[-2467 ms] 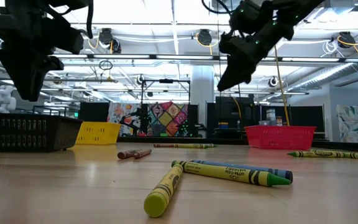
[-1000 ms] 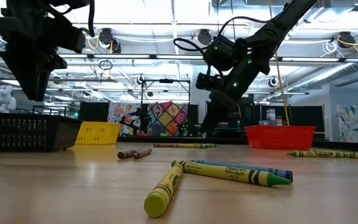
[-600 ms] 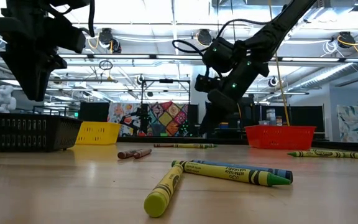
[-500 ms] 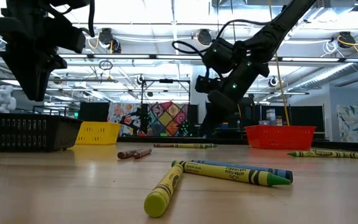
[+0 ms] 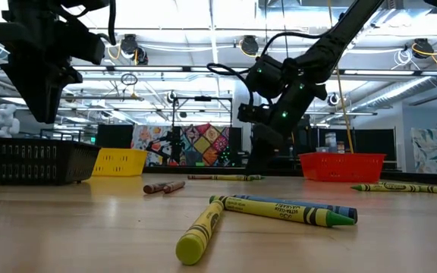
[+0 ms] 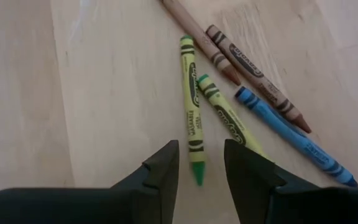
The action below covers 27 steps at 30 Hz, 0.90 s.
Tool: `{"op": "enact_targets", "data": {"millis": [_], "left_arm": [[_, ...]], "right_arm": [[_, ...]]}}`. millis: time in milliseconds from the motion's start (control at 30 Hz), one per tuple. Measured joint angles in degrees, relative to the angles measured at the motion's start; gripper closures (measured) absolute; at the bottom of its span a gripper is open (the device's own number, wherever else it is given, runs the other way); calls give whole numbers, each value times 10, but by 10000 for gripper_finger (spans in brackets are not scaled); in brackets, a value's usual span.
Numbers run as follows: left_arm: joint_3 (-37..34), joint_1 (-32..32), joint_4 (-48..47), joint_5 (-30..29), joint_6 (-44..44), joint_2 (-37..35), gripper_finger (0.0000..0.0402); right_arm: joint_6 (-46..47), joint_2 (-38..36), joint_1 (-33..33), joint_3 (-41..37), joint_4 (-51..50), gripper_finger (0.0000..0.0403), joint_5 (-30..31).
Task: Sort crayons
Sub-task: Put the green crayon into the yellow bin
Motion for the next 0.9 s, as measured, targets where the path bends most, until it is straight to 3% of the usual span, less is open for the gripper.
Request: {"op": "enact_targets", "data": {"millis": [467, 900], "left_arm": [[0, 0, 0, 0, 0, 0, 325], [0, 0, 1, -3, -1, 0, 325]], "right_arm": [[1, 37, 0, 1, 21, 291, -1], [32, 39, 0, 1, 21, 397, -1]]}}
